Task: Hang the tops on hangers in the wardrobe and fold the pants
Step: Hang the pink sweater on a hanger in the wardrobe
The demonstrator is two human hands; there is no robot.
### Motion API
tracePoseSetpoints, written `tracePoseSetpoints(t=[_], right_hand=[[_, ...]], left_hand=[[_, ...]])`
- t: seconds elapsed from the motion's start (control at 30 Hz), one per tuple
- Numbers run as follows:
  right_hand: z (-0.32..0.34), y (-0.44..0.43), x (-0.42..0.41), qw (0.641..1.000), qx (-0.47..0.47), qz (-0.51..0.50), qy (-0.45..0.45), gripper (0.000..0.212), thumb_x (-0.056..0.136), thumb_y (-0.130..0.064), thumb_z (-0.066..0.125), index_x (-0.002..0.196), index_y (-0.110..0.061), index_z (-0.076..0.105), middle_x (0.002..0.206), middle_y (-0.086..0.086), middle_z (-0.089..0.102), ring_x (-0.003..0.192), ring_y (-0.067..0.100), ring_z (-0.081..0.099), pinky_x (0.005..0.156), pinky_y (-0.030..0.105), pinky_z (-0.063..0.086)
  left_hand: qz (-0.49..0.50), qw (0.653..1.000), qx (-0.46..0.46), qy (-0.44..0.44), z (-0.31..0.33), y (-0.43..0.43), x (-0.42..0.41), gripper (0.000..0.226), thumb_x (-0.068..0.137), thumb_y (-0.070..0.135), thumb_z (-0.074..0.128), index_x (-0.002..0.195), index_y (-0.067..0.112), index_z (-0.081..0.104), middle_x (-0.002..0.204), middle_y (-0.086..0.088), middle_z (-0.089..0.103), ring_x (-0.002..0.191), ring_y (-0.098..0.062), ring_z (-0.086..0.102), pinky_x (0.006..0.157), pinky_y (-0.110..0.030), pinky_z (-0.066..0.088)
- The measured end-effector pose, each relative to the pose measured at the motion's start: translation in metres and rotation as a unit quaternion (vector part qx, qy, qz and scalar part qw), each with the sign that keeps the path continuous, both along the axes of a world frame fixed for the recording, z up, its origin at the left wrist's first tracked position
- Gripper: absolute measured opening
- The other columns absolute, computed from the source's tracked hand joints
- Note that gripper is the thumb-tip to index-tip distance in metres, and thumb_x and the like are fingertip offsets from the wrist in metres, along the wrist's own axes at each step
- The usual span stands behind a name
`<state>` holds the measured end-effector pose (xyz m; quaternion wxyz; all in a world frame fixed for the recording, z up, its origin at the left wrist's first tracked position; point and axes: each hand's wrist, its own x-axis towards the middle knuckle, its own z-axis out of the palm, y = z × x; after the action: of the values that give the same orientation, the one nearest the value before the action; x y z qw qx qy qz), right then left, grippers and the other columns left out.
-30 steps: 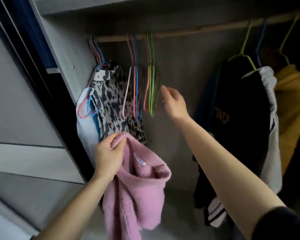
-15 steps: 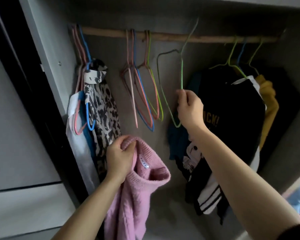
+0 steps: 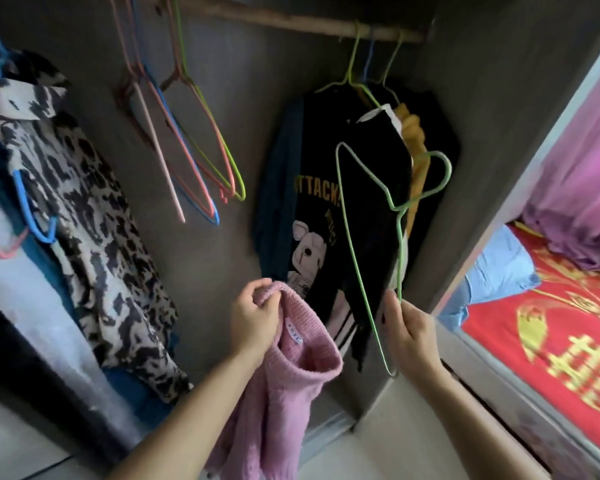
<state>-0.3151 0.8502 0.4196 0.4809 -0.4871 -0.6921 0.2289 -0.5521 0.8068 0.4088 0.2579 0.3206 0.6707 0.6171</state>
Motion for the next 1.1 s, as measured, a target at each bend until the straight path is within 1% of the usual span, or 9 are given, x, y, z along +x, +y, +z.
tracePoseSetpoints(t=[0.23,0.4,0.53,0.57,0.7,0.8,0.87,0.93,1.1], right_hand=[[-0.025,-0.019,0.085,0.993,0.025,0.055,-0.105,0.053,0.1,-0.064,0.032,0.064,-0.026,0.033,0.051,0.003,0.045,0.039,0.009,0.039,0.044,0.032,0.038],[-0.033,-0.025,0.134,0.972,0.098,0.126,-0.173,0.042,0.107,-0.046,0.034,0.066,-0.041,0.03,0.058,-0.012,0.041,0.044,0.007,0.032,0.049,0.009,0.021],[-0.02,-0.015,0.161,0.989,0.01,0.076,-0.124,0.033,0.095,-0.06,0.05,0.073,-0.037,0.057,0.06,-0.014,0.053,0.05,0.007,0.047,0.051,0.022,0.039],[-0.012,-0.012,0.163,0.993,-0.02,0.08,-0.089,0.018,0.09,-0.057,0.06,0.087,-0.04,0.064,0.062,-0.017,0.056,0.054,0.005,0.051,0.056,0.022,0.044],[0.026,-0.003,0.153,0.976,-0.083,0.146,0.139,0.035,0.093,-0.035,0.068,0.124,-0.02,0.062,0.067,-0.002,0.061,0.056,0.017,0.054,0.055,0.035,0.049],[0.04,-0.005,0.152,0.983,-0.061,0.143,0.102,0.028,0.098,-0.041,0.056,0.104,-0.02,0.073,0.076,0.016,0.066,0.07,0.037,0.059,0.067,0.045,0.05],[0.035,-0.008,0.16,0.99,-0.04,0.127,0.053,0.029,0.099,-0.046,0.053,0.093,-0.029,0.075,0.069,0.0,0.065,0.064,0.021,0.059,0.062,0.035,0.049],[0.034,-0.013,0.17,0.99,-0.04,0.128,0.048,0.031,0.099,-0.052,0.051,0.089,-0.033,0.074,0.064,-0.012,0.06,0.057,0.007,0.053,0.055,0.023,0.042],[0.04,-0.017,0.206,0.988,-0.063,0.144,0.011,0.036,0.098,-0.055,0.05,0.097,-0.03,0.076,0.074,0.005,0.067,0.073,0.026,0.062,0.068,0.041,0.05]], left_hand=[[-0.161,0.941,-0.053,-0.294,0.016,0.032,0.069,0.021,0.091,0.012,0.054,0.106,0.006,0.068,0.108,-0.017,0.07,0.103,-0.03,0.067,0.094,-0.043,0.054],[-0.29,0.888,-0.128,-0.332,0.036,0.04,0.104,0.024,0.092,0.024,0.054,0.1,0.007,0.068,0.094,-0.02,0.067,0.092,-0.033,0.065,0.099,-0.049,0.05],[-0.234,0.949,-0.058,-0.205,0.036,0.048,0.13,0.018,0.095,0.009,0.051,0.097,0.005,0.069,0.094,-0.022,0.07,0.093,-0.037,0.069,0.088,-0.046,0.057],[-0.232,0.958,-0.052,-0.163,0.034,0.049,0.137,0.017,0.094,0.008,0.053,0.092,0.008,0.07,0.09,-0.018,0.072,0.091,-0.034,0.07,0.08,-0.04,0.059],[-0.245,0.968,-0.056,-0.023,0.024,0.055,0.16,0.015,0.088,0.012,0.058,0.084,0.018,0.071,0.084,-0.004,0.072,0.086,-0.022,0.068,0.074,-0.031,0.056],[-0.178,0.978,-0.074,0.075,0.018,0.063,0.165,0.021,0.086,0.017,0.055,0.105,0.018,0.065,0.101,-0.004,0.067,0.1,-0.024,0.063,0.092,-0.041,0.051],[-0.112,0.982,-0.093,0.118,0.016,0.065,0.16,0.027,0.09,0.015,0.053,0.115,0.013,0.062,0.11,-0.005,0.065,0.104,-0.023,0.06,0.097,-0.04,0.049],[-0.071,0.982,-0.099,0.145,0.017,0.063,0.151,0.019,0.091,0.014,0.05,0.102,0.012,0.065,0.099,-0.003,0.067,0.091,-0.021,0.062,0.084,-0.036,0.052],[0.008,0.979,-0.061,0.194,0.03,0.057,0.137,0.032,0.089,0.006,0.05,0.059,0.014,0.05,0.057,0.002,0.047,0.058,-0.015,0.044,0.051,-0.027,0.035]])
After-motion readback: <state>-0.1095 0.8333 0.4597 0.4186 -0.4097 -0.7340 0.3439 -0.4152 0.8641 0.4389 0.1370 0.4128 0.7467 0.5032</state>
